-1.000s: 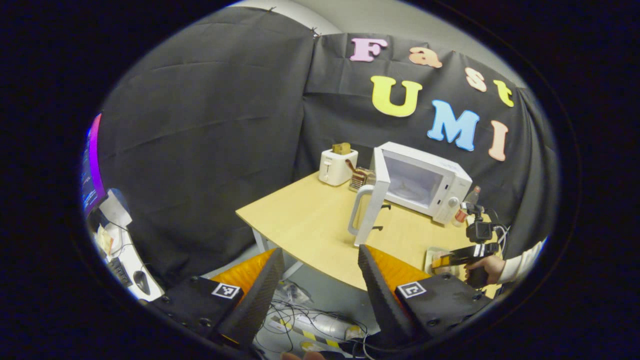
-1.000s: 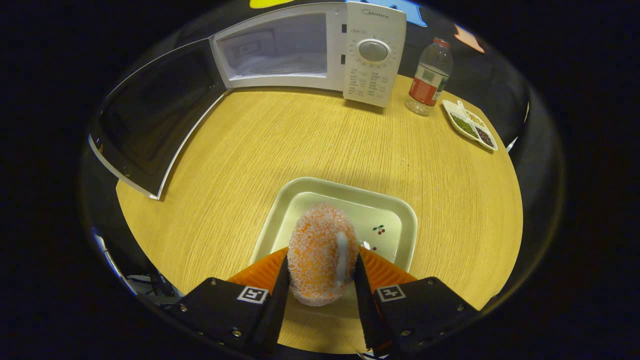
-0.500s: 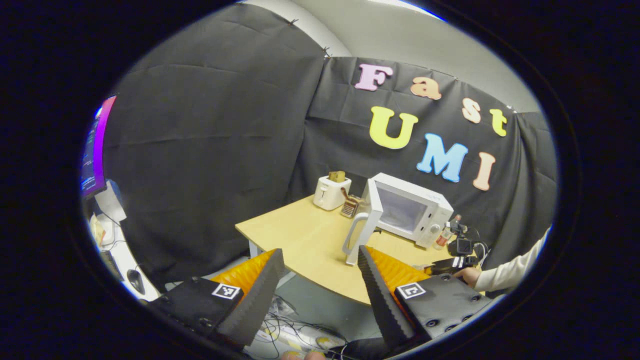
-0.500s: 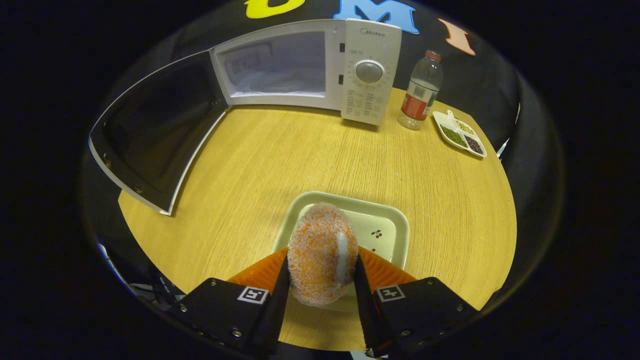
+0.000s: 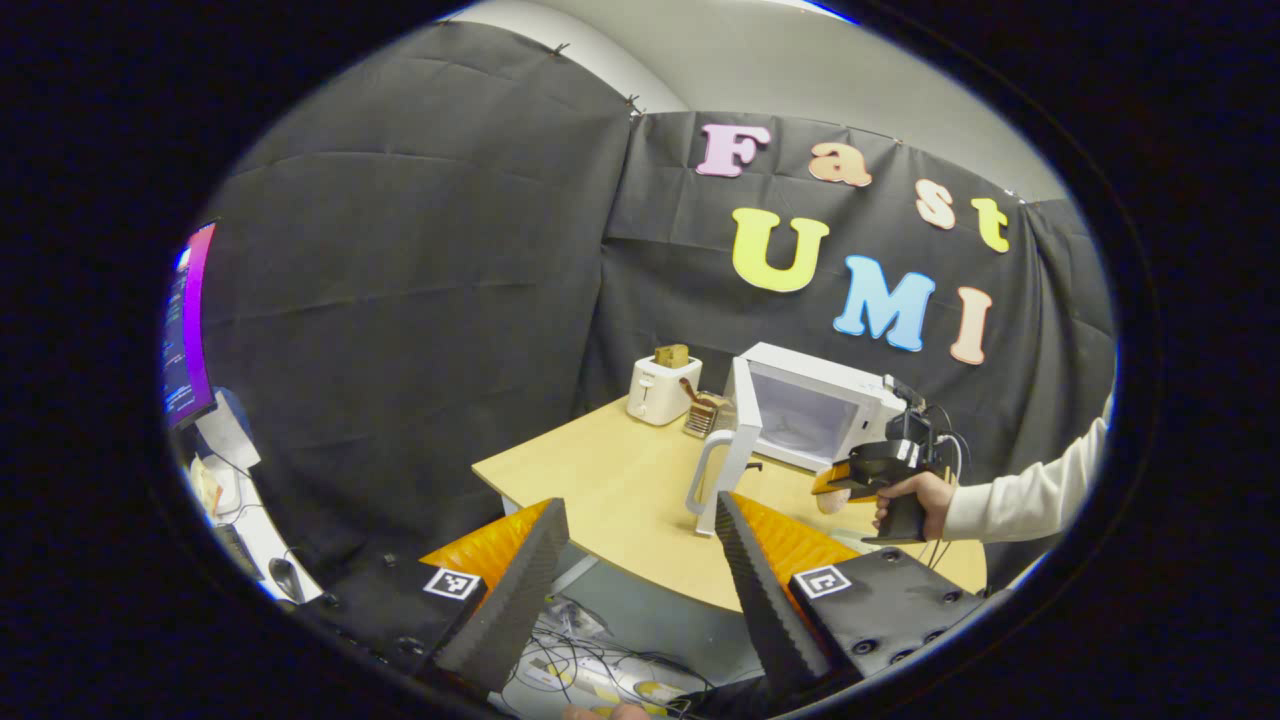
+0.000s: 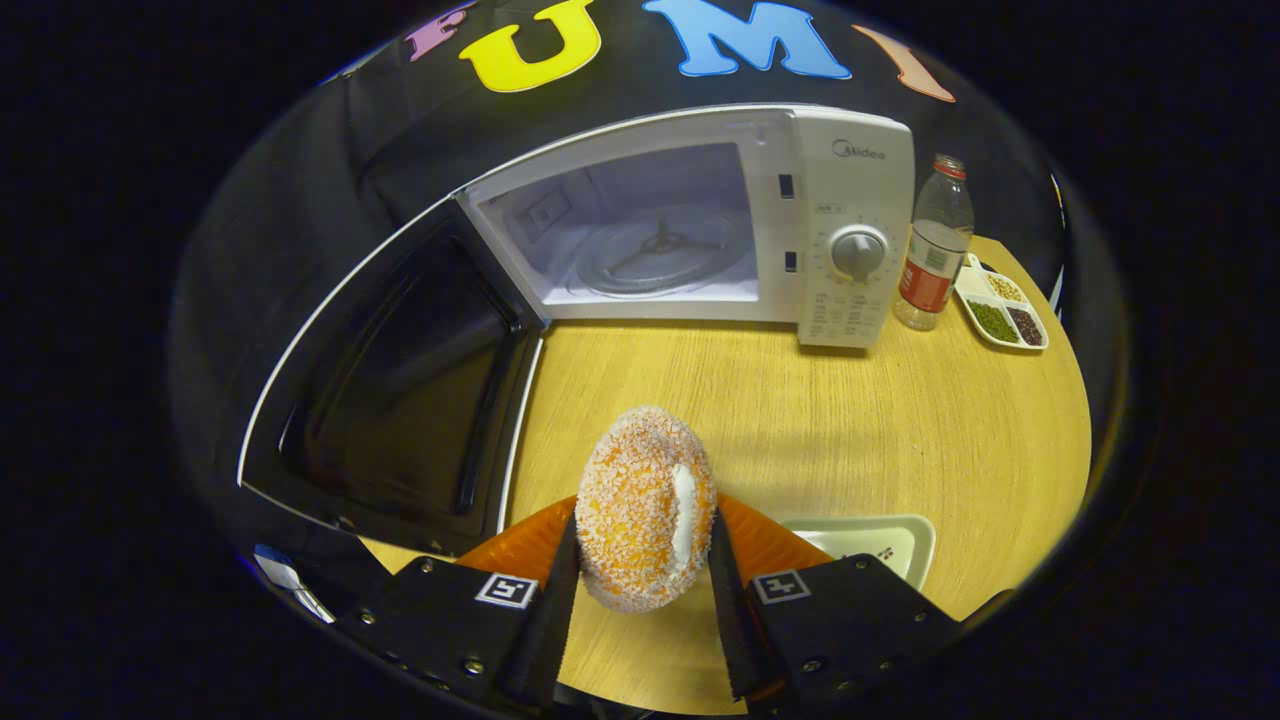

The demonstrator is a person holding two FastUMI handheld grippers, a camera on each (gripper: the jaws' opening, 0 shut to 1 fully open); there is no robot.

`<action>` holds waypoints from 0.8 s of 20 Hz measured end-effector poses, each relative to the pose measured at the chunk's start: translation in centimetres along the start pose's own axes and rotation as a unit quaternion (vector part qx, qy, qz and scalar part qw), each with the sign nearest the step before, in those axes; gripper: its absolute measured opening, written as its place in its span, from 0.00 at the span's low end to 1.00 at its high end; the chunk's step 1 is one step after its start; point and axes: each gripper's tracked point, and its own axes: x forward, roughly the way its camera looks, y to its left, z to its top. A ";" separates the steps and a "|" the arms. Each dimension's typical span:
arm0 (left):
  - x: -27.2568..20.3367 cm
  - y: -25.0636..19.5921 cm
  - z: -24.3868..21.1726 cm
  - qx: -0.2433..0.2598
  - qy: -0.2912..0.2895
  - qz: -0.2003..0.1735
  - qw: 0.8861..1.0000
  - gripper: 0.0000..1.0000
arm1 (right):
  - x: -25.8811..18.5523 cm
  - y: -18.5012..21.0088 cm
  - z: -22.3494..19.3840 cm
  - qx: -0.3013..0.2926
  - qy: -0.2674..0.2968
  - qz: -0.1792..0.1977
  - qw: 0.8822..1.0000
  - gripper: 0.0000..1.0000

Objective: Open the microwave oven with the left hand, put the food in, and close the microwave oven.

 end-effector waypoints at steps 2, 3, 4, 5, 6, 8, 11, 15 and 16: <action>0.8 -0.1 0.4 -0.006 0.004 0.010 1.000 1.00 | 1.6 1.0 2.3 0.019 -0.020 0.004 1.000 0.63; 1.2 -0.1 0.2 -0.006 0.009 0.015 1.000 0.98 | 2.6 1.7 3.2 0.031 -0.028 0.011 0.999 0.63; 1.6 -0.2 0.2 -0.004 0.016 0.022 1.000 0.95 | 3.6 2.2 4.2 0.044 -0.035 0.018 0.998 0.63; 2.1 -0.3 0.3 0.000 0.021 0.028 0.999 0.98 | 4.7 2.6 5.1 0.057 -0.042 0.024 0.997 0.63; 2.5 -0.4 0.5 0.003 0.025 0.033 0.999 0.96 | 5.9 2.8 6.1 0.070 -0.049 0.027 0.996 0.60; 3.0 -0.9 0.7 0.004 0.034 0.043 0.998 0.98 | 8.1 3.4 8.0 0.101 -0.065 0.037 0.992 0.63; 3.8 -1.8 0.5 -0.004 0.052 0.055 0.997 0.96 | 10.8 4.3 10.4 0.128 -0.094 0.051 0.986 0.63; 4.6 -2.6 -0.6 0.009 0.082 0.066 0.994 0.98 | 12.9 5.1 14.0 0.168 -0.164 0.068 0.970 0.63; 4.7 -2.6 -0.8 0.018 0.088 0.070 0.993 1.00 | 13.4 4.8 15.0 0.177 -0.181 0.064 0.965 0.63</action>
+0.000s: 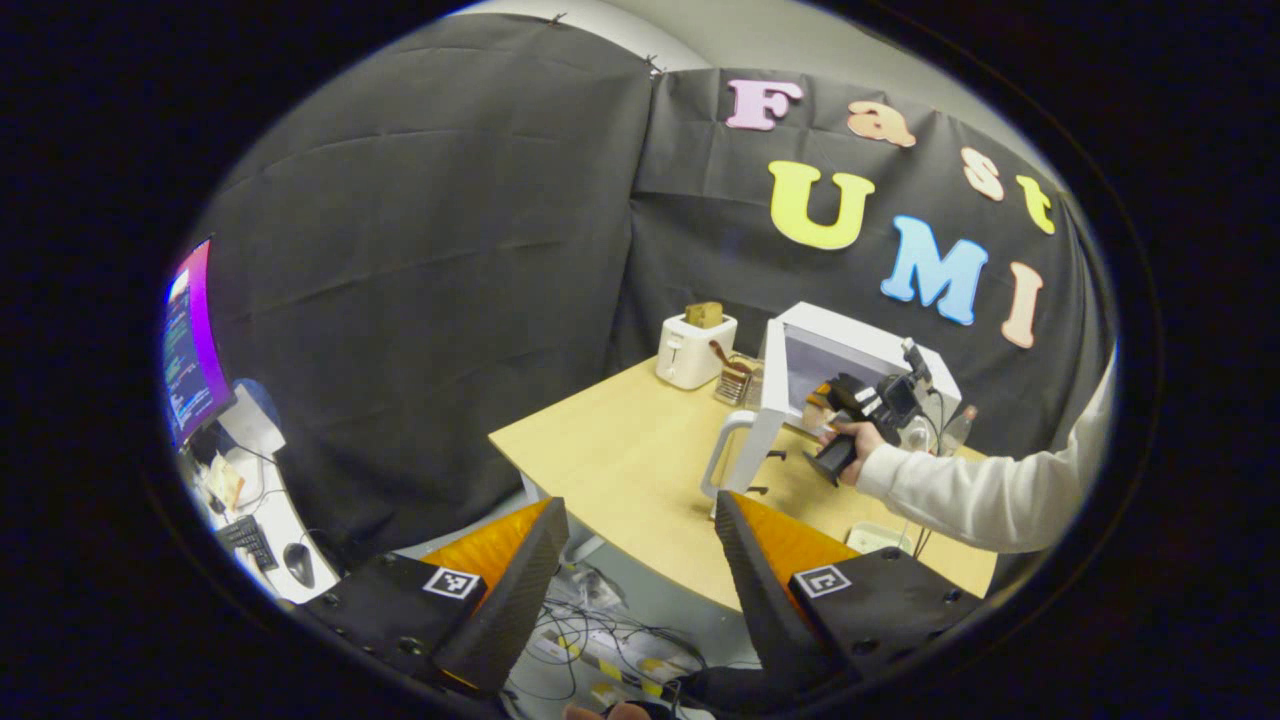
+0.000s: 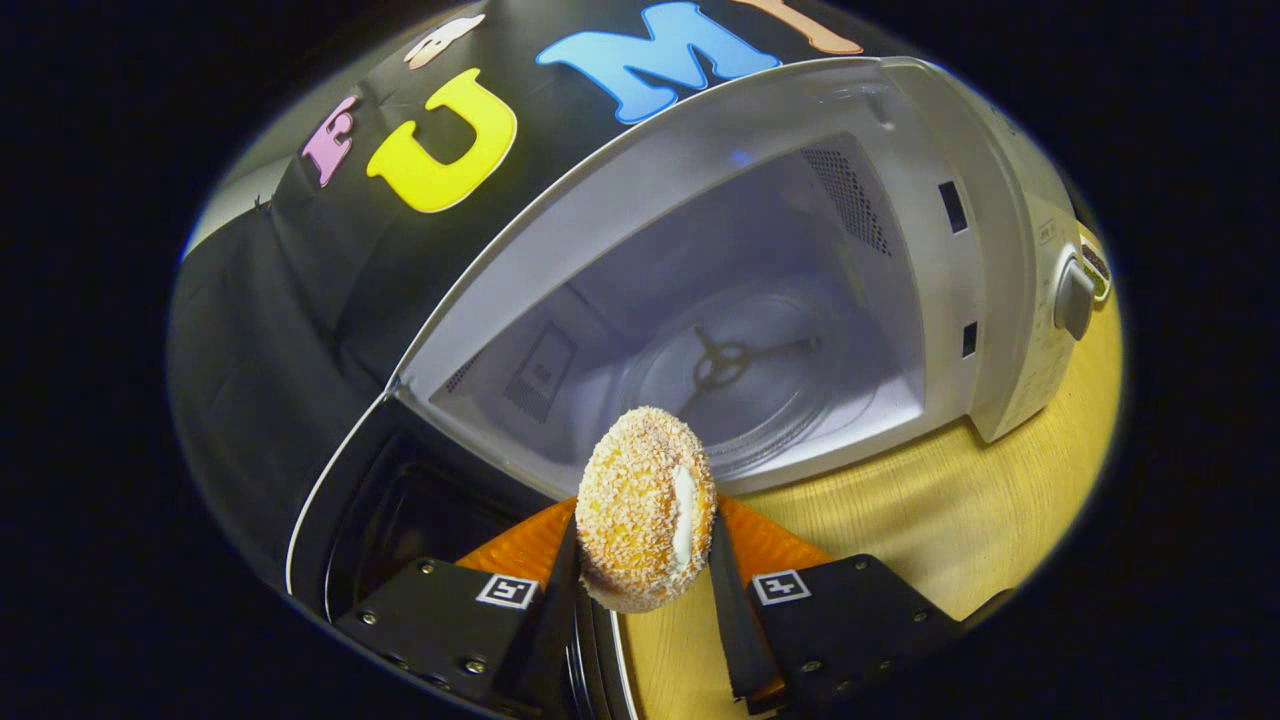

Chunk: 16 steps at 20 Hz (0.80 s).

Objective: Open the microwave oven with the left hand, put the food in, and close the microwave oven.

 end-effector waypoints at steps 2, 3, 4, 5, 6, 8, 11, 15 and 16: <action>0.1 -0.3 -0.1 0.009 0.010 0.003 1.000 1.00 | 1.4 0.0 1.0 0.016 -0.028 0.000 0.999 0.63; 0.1 -0.4 0.0 0.010 0.013 0.005 1.000 0.96 | 1.9 0.1 1.3 0.023 -0.040 0.000 0.999 0.63; 0.1 -0.5 0.2 0.011 0.014 0.008 1.000 0.96 | 2.7 0.0 1.8 0.030 -0.052 -0.003 0.998 0.63; 0.1 -0.5 0.4 0.011 0.015 0.011 1.000 0.96 | 3.1 -0.5 2.2 0.034 -0.065 -0.013 0.997 0.63; 0.2 -0.6 0.4 0.011 0.017 0.013 1.000 0.96 | 3.9 -0.8 2.8 0.039 -0.081 -0.020 0.996 0.63; 0.3 -0.7 0.3 0.012 0.024 0.017 0.999 0.96 | 5.1 -1.4 3.6 0.048 -0.108 -0.039 0.992 0.63; 0.1 -0.4 -0.4 0.013 0.037 0.024 0.999 0.96 | 6.8 -2.3 4.3 0.062 -0.142 -0.067 0.986 0.65; 0.2 0.1 -1.3 0.015 0.050 0.029 0.998 1.00 | 8.2 -2.3 3.2 0.051 -0.145 -0.063 0.986 0.71; 0.3 0.1 -1.1 0.014 0.050 0.030 0.998 0.96 | 8.4 -1.9 3.2 0.047 -0.149 -0.052 0.986 0.74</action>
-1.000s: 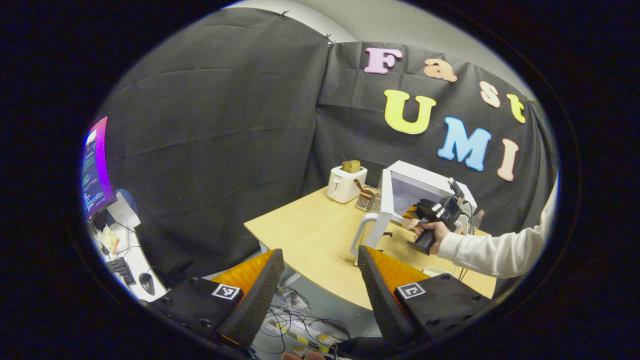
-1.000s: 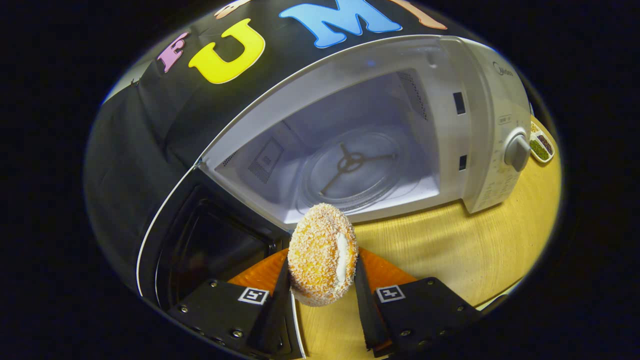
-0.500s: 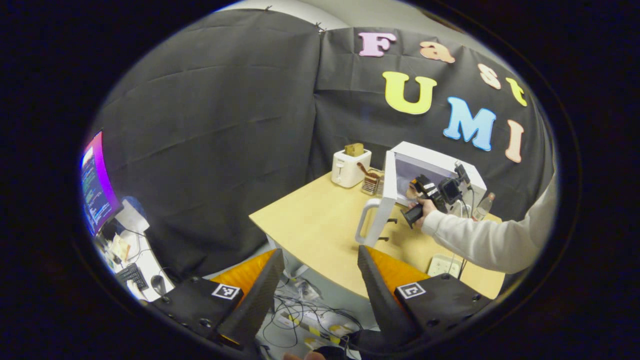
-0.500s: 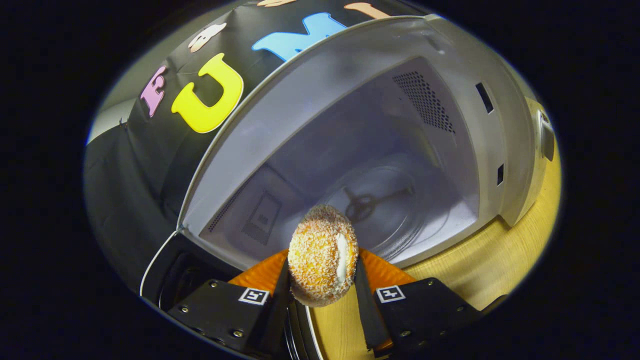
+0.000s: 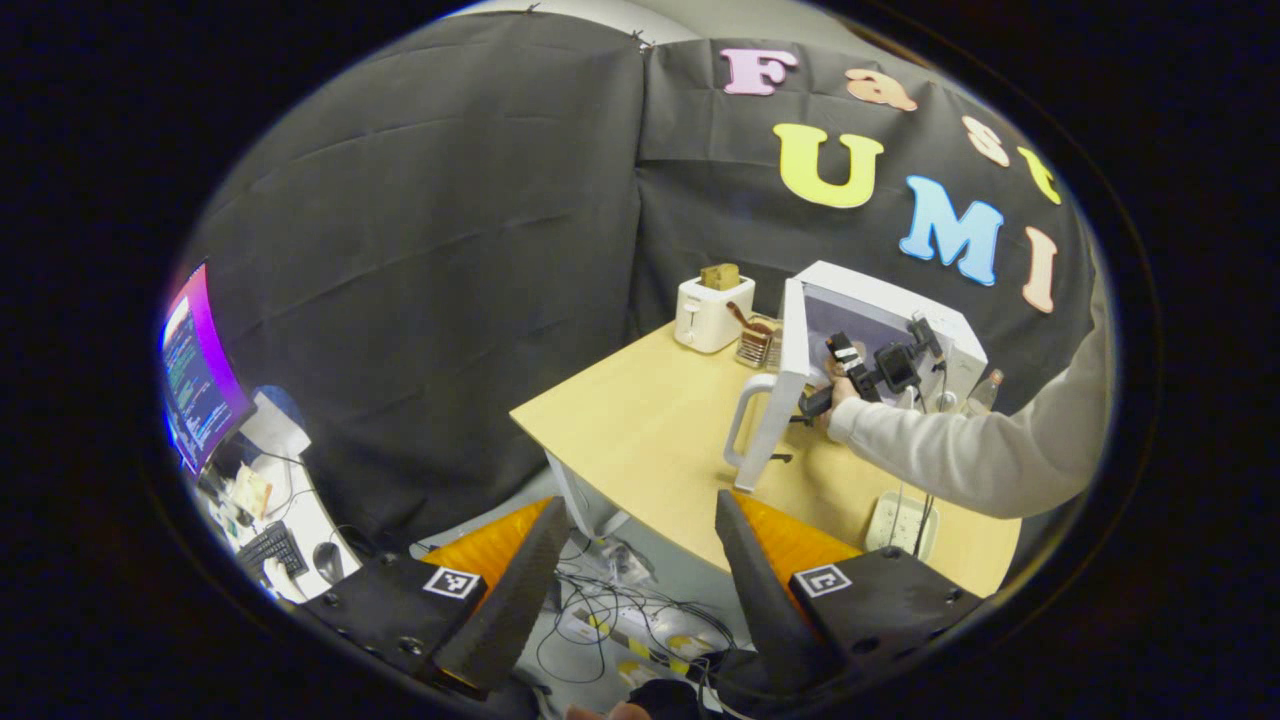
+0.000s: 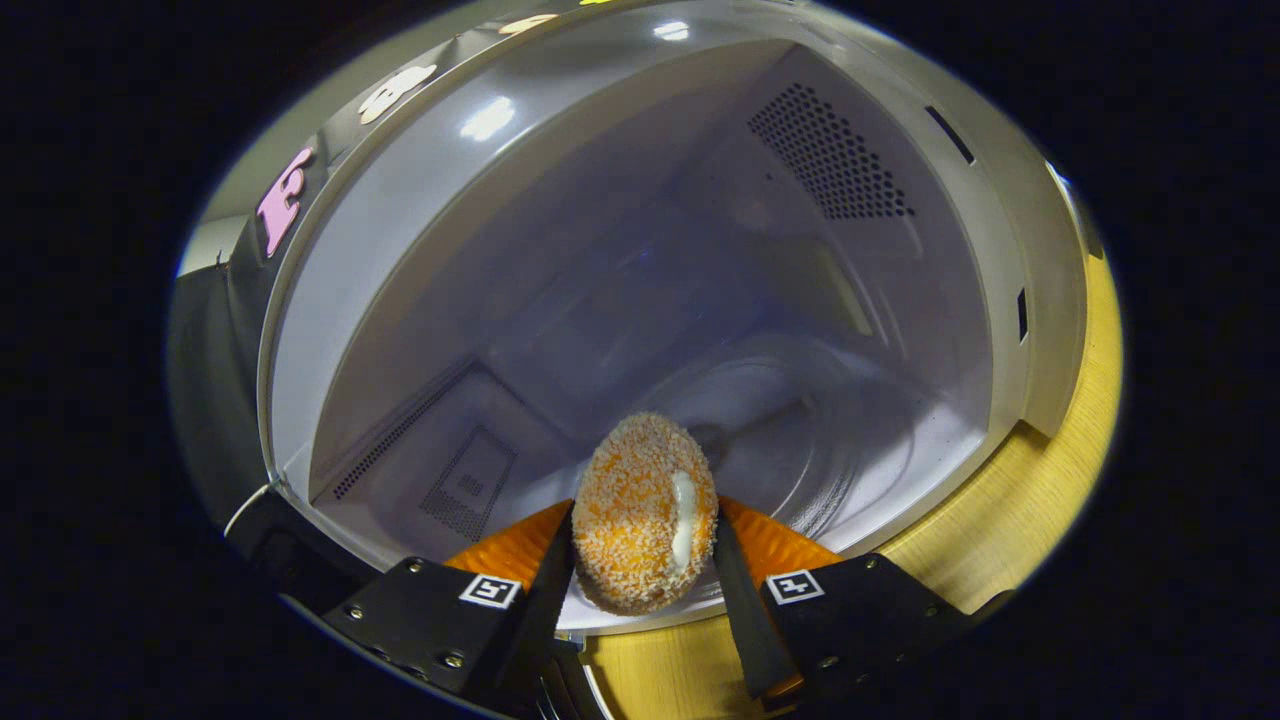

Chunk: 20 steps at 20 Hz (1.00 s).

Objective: Open the microwave oven with the left hand, put the food in, and close the microwave oven.

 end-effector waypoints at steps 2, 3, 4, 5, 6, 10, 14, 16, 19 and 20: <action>0.1 0.1 -0.2 -0.003 0.002 0.000 1.000 0.98 | 0.1 0.1 -0.1 -0.006 -0.005 0.008 1.000 0.75; 0.2 0.1 -0.2 -0.005 0.002 0.001 1.000 1.00 | 0.2 -0.2 0.2 -0.001 -0.003 0.003 1.000 0.76; 0.3 0.1 -0.2 -0.007 0.001 0.000 1.000 0.98 | 0.1 -0.3 0.5 0.008 0.003 -0.009 1.000 0.75; 0.3 0.0 -0.1 -0.009 0.000 -0.001 1.000 0.96 | -0.6 0.3 0.4 0.021 0.013 -0.004 1.000 0.76; 0.4 -0.1 0.1 -0.009 -0.001 -0.001 1.000 1.00 | -0.6 0.9 0.4 0.032 0.017 0.001 0.999 0.88; 1.0 -0.5 0.2 -0.008 -0.003 -0.007 1.000 1.00 | -1.6 0.1 1.1 -0.016 0.004 -0.009 1.000 0.98; 1.6 -0.4 0.4 -0.010 -0.007 -0.010 1.000 0.98 | -2.2 -0.8 0.5 -0.033 0.029 -0.001 0.999 0.98; 2.1 -0.5 0.9 -0.011 -0.012 -0.013 1.000 0.96 | -2.7 -1.0 0.4 -0.044 0.040 0.005 0.998 0.98; 3.1 -1.0 1.4 -0.007 -0.022 -0.027 0.999 0.98 | -4.6 -0.8 0.2 -0.069 0.058 0.017 0.996 0.98; 3.7 -1.3 1.7 -0.005 -0.027 -0.034 0.999 1.00 | -5.4 -0.6 0.3 -0.077 0.064 0.024 0.995 0.98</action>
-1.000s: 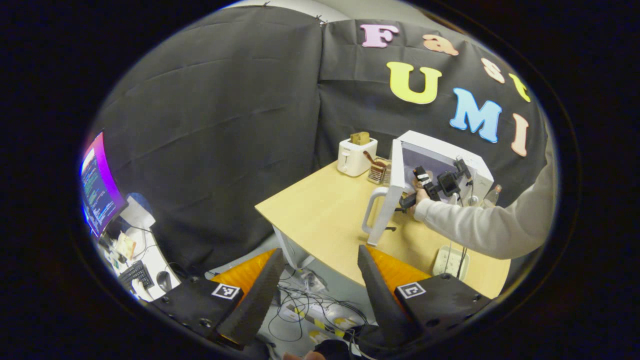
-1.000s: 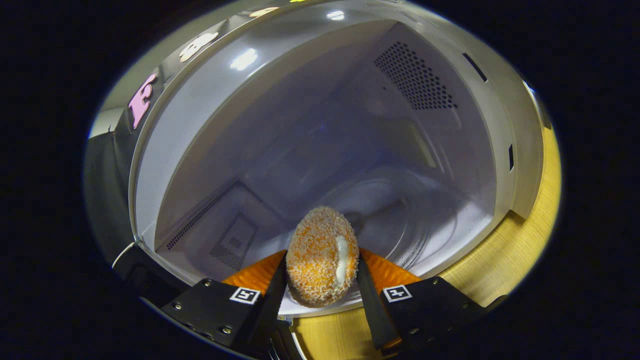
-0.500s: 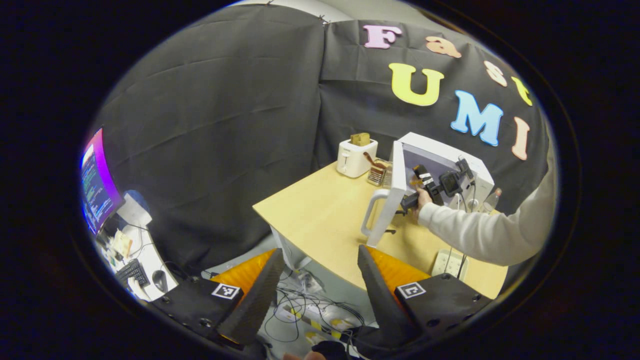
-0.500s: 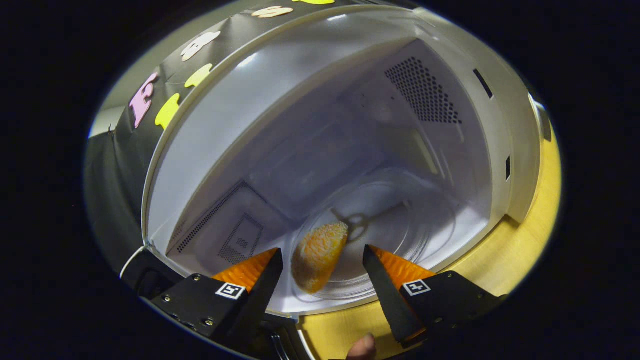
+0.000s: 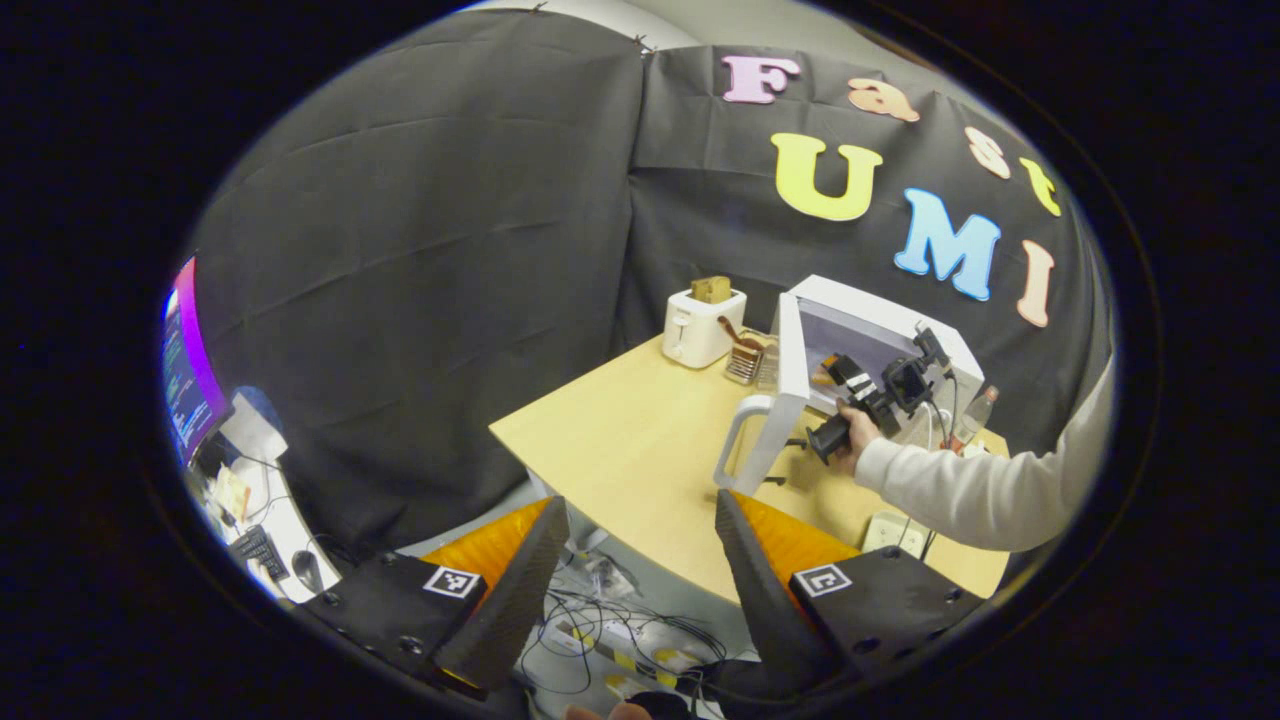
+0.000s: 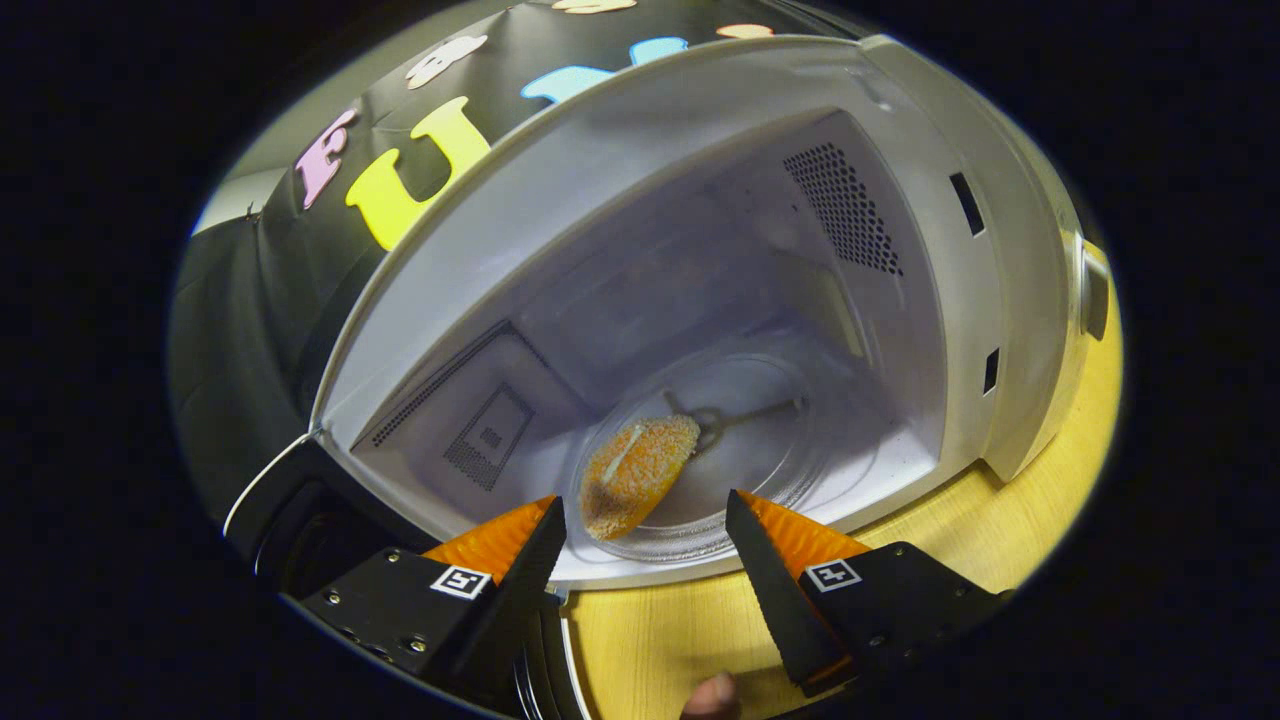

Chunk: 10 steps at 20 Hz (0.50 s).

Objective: Open the microwave oven with the left hand, put the food in, and close the microwave oven.

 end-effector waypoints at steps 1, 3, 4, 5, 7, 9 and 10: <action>0.4 -0.2 0.4 0.000 -0.004 -0.008 1.000 1.00 | -0.9 0.2 0.1 -0.008 0.006 0.007 1.000 0.98; 1.3 -0.7 1.0 -0.003 -0.014 -0.025 1.000 0.98 | -3.1 0.9 0.5 -0.029 0.014 0.020 0.999 0.98; 1.8 -0.9 1.4 -0.004 -0.020 -0.034 0.999 0.96 | -4.4 1.0 0.7 -0.045 0.017 0.023 0.999 0.98; 2.4 -1.1 1.6 -0.003 -0.027 -0.043 0.999 0.98 | -5.6 1.1 0.8 -0.062 0.023 0.030 0.997 0.98; 3.6 -1.2 2.1 0.004 -0.036 -0.065 0.997 0.96 | -8.4 0.9 0.8 -0.102 0.035 0.033 0.994 0.98; 5.3 -0.9 2.7 0.016 -0.047 -0.089 0.995 0.98 | -11.4 0.6 1.0 -0.136 0.045 0.034 0.989 0.98; 6.4 -0.7 3.0 0.021 -0.051 -0.103 0.993 1.00 | -13.2 0.6 1.1 -0.151 0.052 0.036 0.986 0.98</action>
